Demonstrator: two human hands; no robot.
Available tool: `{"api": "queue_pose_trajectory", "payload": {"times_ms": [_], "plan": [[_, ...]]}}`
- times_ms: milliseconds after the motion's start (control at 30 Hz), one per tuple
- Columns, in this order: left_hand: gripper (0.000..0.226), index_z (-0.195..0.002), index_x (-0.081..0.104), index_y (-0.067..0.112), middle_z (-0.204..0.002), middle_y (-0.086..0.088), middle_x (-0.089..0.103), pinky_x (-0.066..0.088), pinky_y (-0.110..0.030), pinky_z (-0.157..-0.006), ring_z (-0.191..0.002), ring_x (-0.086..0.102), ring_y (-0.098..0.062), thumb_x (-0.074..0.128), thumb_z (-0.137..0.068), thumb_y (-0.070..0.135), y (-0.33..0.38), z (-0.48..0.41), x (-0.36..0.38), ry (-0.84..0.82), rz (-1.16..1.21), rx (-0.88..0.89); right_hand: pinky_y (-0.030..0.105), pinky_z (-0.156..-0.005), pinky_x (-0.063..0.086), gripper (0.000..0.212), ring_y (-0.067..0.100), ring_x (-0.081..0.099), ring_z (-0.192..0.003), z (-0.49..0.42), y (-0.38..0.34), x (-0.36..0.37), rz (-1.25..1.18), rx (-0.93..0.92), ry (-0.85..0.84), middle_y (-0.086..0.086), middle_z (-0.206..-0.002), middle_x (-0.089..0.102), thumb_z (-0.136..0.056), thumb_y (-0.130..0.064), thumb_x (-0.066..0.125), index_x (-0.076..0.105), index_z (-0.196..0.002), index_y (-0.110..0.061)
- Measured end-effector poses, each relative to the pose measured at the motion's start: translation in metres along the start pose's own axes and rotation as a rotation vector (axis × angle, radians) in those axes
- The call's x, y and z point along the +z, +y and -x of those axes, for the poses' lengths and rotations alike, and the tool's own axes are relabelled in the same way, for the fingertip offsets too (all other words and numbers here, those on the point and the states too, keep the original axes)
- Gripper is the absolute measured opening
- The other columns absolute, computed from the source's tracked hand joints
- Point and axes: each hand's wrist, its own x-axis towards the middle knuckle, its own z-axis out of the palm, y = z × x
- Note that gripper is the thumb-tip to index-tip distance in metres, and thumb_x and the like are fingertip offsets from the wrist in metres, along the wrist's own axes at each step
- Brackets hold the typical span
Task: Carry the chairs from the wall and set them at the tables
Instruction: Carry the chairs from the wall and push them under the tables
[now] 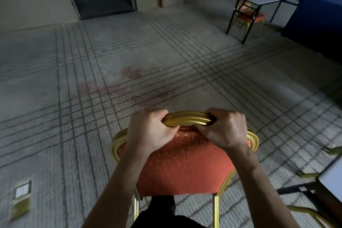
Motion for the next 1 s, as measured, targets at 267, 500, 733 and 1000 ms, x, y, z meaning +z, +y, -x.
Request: {"api": "queue_pose_trajectory", "payload": {"times_ms": [267,500,733,1000], "plan": [[0.044,-0.059,0.053,0.013,-0.052,-0.003,0.06,0.046,-0.034,-0.046,-0.055,0.063,-0.031,0.076,-0.064,0.051,-0.068,-0.184,0.095,-0.086,0.02,0.037,0.032,-0.061,0.05,0.048,0.019,0.063,-0.059,-0.173,0.051,0.052,0.056,0.122,0.006,-0.009,-0.06,0.064,-0.068,-0.071,0.052,0.068,-0.069,-0.026],[0.043,-0.059,0.055,0.013,-0.054,-0.002,0.06,0.047,-0.038,-0.045,-0.054,0.062,-0.03,0.068,-0.068,0.053,-0.093,-0.3,0.161,-0.082,0.082,0.15,0.03,-0.06,0.05,0.043,0.013,0.059,-0.056,-0.276,0.102,0.08,0.083,0.166,0.028,-0.012,-0.059,0.062,-0.07,-0.068,0.057,0.066,-0.068,-0.026],[0.039,-0.055,0.05,0.015,-0.052,0.002,0.056,0.04,-0.031,-0.044,-0.047,0.056,-0.023,0.071,-0.071,0.044,-0.115,-0.416,0.266,-0.078,0.097,0.225,0.029,-0.059,0.048,0.048,0.014,0.059,-0.057,-0.393,0.189,0.131,0.073,0.203,0.025,-0.012,-0.059,0.061,-0.071,-0.071,0.056,0.062,-0.067,-0.023],[0.04,-0.056,0.047,0.016,-0.053,0.0,0.056,0.042,-0.033,-0.043,-0.048,0.056,-0.022,0.073,-0.071,0.042,-0.13,-0.578,0.361,-0.066,0.085,0.221,0.031,-0.064,0.049,0.065,0.021,0.068,-0.069,-0.565,0.285,0.17,0.071,0.176,-0.009,-0.009,-0.068,0.069,-0.067,-0.084,0.042,0.064,-0.071,-0.023]]}}
